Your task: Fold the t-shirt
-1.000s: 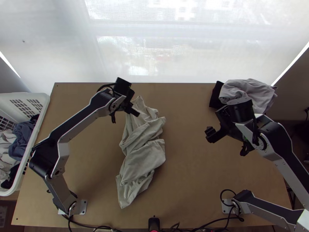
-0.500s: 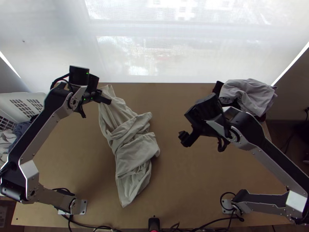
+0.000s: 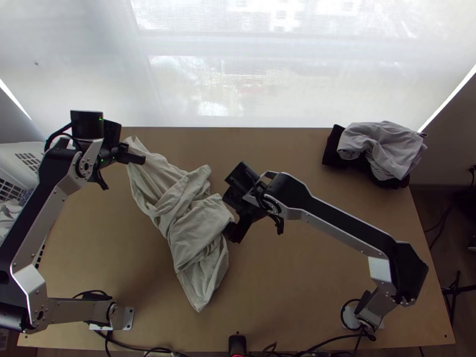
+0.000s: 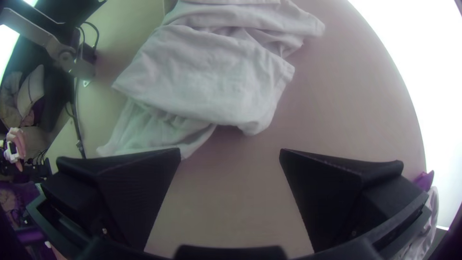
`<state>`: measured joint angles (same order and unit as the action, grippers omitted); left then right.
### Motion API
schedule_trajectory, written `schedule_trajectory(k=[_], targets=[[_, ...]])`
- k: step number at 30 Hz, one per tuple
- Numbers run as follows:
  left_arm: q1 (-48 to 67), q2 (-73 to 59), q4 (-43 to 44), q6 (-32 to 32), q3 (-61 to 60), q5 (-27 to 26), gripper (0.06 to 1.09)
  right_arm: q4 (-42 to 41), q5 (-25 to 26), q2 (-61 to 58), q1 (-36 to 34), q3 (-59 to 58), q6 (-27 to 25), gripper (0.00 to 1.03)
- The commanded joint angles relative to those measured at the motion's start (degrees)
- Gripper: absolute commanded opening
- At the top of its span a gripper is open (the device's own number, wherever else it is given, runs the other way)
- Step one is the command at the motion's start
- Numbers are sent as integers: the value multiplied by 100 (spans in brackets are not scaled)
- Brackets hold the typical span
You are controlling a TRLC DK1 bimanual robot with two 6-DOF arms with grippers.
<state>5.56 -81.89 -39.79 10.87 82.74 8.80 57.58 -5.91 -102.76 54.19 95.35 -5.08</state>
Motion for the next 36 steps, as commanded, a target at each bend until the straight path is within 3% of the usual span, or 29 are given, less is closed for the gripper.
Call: schedule_trajectory(k=[1,13,17,19,25,27,36], targets=[[-161,85,94,2,-241,-1,9,-371,-138,-939,162,335,130,96],[-178,103,173,11,-592,-1,9,-836,-147,-1589,-304,432,165,96],[-187,138,200,11,-707,8,9,-924,-147,-1703,-427,432,165,87],[-187,155,235,11,-742,8,10,-942,-147,-1756,-462,432,157,76],[-187,182,235,11,-768,-1,10,-1021,-253,-1791,-480,423,60,19],[-205,208,235,11,-777,8,9,-1056,-253,-1739,-506,414,34,5],[-301,454,288,55,-768,8,9,-986,-226,-1018,-1016,388,34,3]])
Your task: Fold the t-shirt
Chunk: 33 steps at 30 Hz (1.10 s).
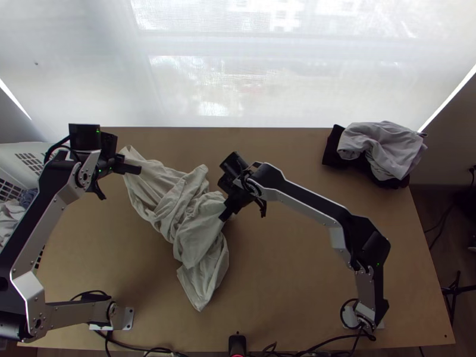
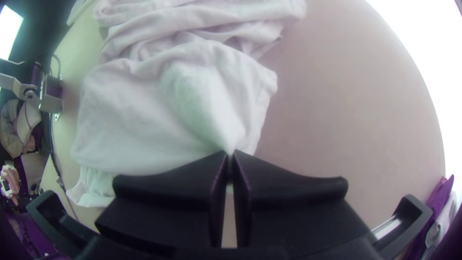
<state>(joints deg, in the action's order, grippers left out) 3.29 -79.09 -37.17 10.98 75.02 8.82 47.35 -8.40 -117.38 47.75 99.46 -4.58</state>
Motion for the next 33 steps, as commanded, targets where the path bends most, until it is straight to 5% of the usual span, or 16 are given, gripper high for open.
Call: schedule_trajectory(k=[1,12,33], targets=[[-92,227,43,53,12,6,9,55,41,559,-477,-23,-17,3],[-285,1010,588,176,47,15,9,107,181,1771,-1540,267,-61,3],[-1032,2258,1845,176,786,313,9,187,1253,3354,-1865,1216,-614,3]])
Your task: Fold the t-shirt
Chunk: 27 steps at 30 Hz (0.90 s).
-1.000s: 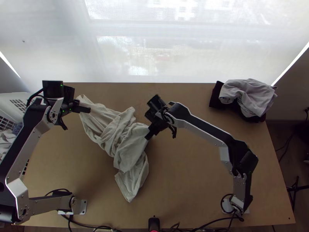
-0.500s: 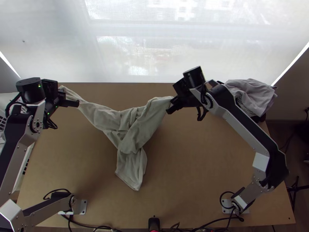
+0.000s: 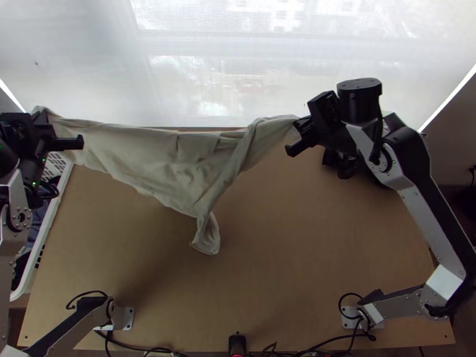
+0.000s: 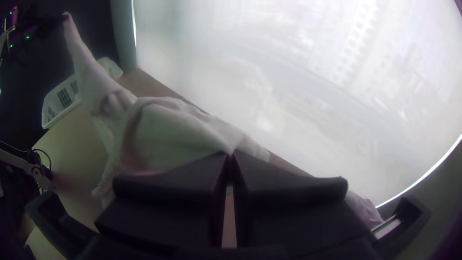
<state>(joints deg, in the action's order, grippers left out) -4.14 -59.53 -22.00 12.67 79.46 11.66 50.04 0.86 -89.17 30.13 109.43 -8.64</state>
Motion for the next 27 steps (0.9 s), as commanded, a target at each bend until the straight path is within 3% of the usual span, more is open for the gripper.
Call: schedule_trajectory(k=[1,13,22,27], targets=[[-298,328,372,25,412,29,9,-117,362,602,-104,272,-252,3],[238,1092,697,228,729,-147,9,-425,599,1323,-42,668,-471,3],[1196,1549,82,342,702,-331,9,-592,661,1507,10,1336,-559,3],[1355,1470,-50,412,-62,-357,9,-645,661,1261,10,1283,-498,3]])
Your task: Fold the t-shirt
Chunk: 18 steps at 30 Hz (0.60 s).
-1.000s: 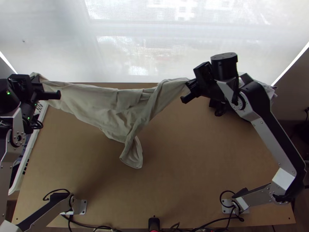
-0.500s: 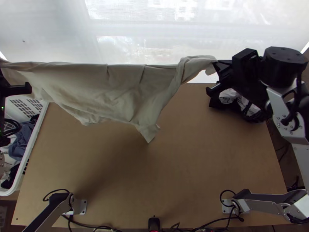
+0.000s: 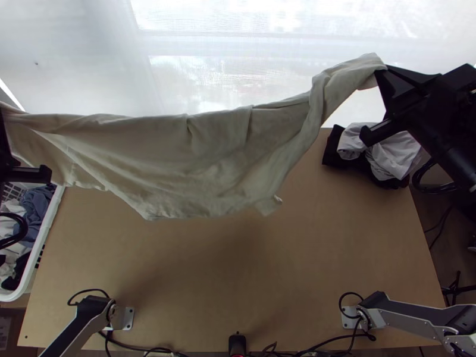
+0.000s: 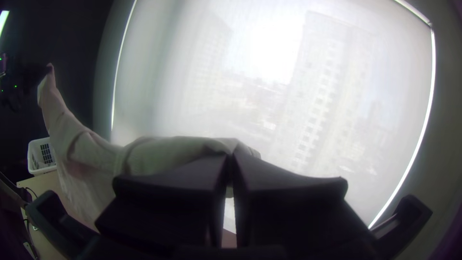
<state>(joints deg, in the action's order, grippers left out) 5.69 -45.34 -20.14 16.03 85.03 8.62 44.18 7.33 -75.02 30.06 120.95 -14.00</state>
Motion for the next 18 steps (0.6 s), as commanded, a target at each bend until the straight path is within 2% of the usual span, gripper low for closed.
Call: schedule_trajectory(k=[1,8,12,18], targets=[[389,43,-218,111,-839,-45,9,-94,14,-241,8,70,73,3],[529,-62,274,163,-2448,-45,9,-665,-21,-1252,-203,-414,178,3],[547,-203,546,251,-3283,-45,9,-1360,-224,-1937,-378,-906,187,3],[477,-458,1381,462,-4285,-36,9,-2072,-259,-3255,-458,-985,187,3]])
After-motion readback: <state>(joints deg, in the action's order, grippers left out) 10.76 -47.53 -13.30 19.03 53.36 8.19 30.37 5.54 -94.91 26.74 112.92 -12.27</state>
